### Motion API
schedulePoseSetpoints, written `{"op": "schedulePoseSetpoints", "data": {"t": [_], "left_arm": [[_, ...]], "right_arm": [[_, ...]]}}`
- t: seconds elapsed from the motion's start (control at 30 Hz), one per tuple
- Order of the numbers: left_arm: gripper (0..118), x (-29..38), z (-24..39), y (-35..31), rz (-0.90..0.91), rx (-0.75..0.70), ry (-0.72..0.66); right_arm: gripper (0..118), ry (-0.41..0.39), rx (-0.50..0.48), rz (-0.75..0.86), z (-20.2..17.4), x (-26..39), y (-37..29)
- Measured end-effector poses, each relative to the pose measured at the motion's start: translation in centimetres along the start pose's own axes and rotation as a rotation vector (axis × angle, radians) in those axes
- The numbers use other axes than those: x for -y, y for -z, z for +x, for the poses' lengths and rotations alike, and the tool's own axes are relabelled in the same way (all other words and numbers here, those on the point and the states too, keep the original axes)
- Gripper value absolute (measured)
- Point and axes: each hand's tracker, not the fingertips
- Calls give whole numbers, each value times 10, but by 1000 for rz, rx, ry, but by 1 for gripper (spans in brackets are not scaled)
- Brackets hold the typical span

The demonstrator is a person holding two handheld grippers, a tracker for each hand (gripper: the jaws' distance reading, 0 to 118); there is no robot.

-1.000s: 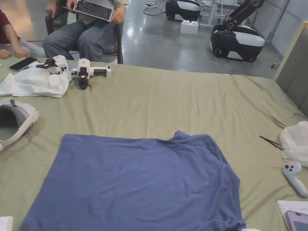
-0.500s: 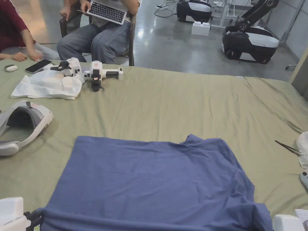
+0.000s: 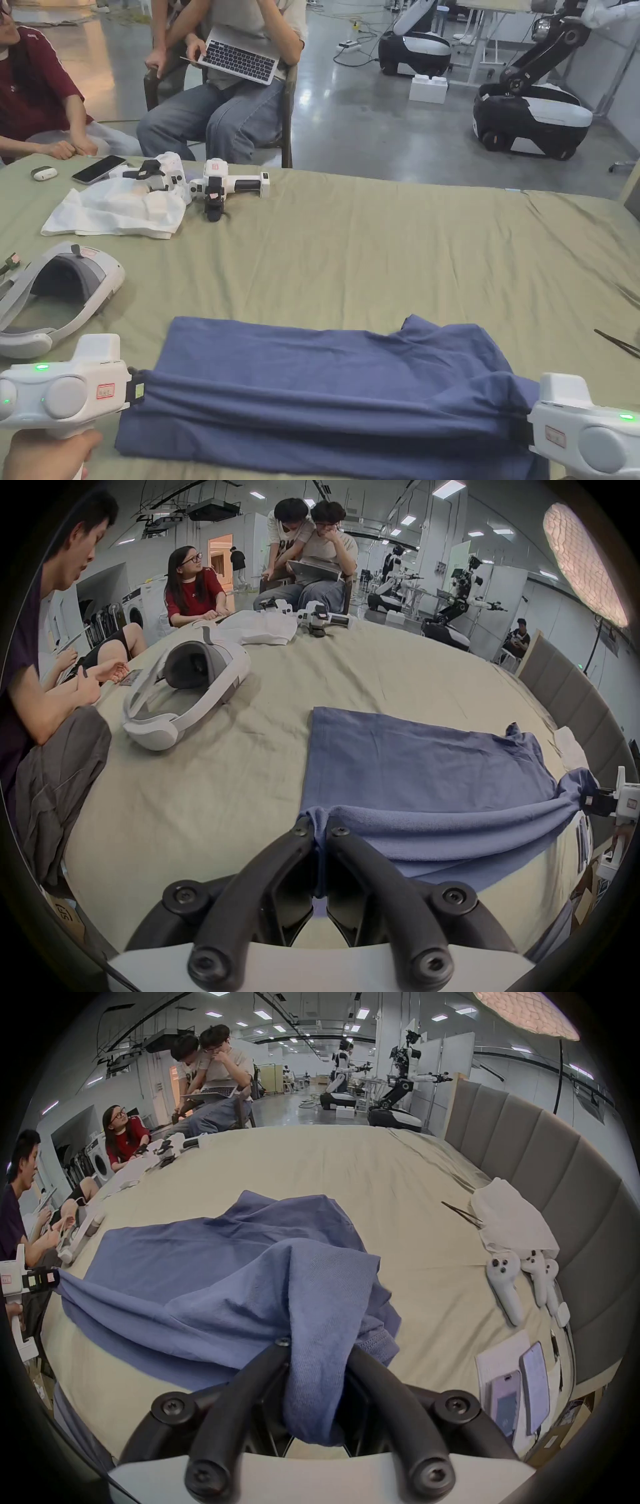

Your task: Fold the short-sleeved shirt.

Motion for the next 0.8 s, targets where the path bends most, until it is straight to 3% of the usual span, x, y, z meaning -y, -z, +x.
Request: {"op": "schedulePoseSetpoints", "data": {"t": [0.3,0.4,0.47,0.53,0.8], "left_arm": [[6,4,11,46,-87,-35,-7],[34,4,15,36,-65,-45,-1],[53,1,19,25,-1,-16,-7],[64,-4,24,7,61,-6,12],[61,-3,51,-66,427,13,49]], "right_arm": [[18,-4,22,-84,-3,1,58],[43,-6,34,-46,-4,4,52],[59,-5,30,40,-7,3,39],[63,-1,17,128,-13,1,22],[66,20,11,556,-64,-1,-60]]}}
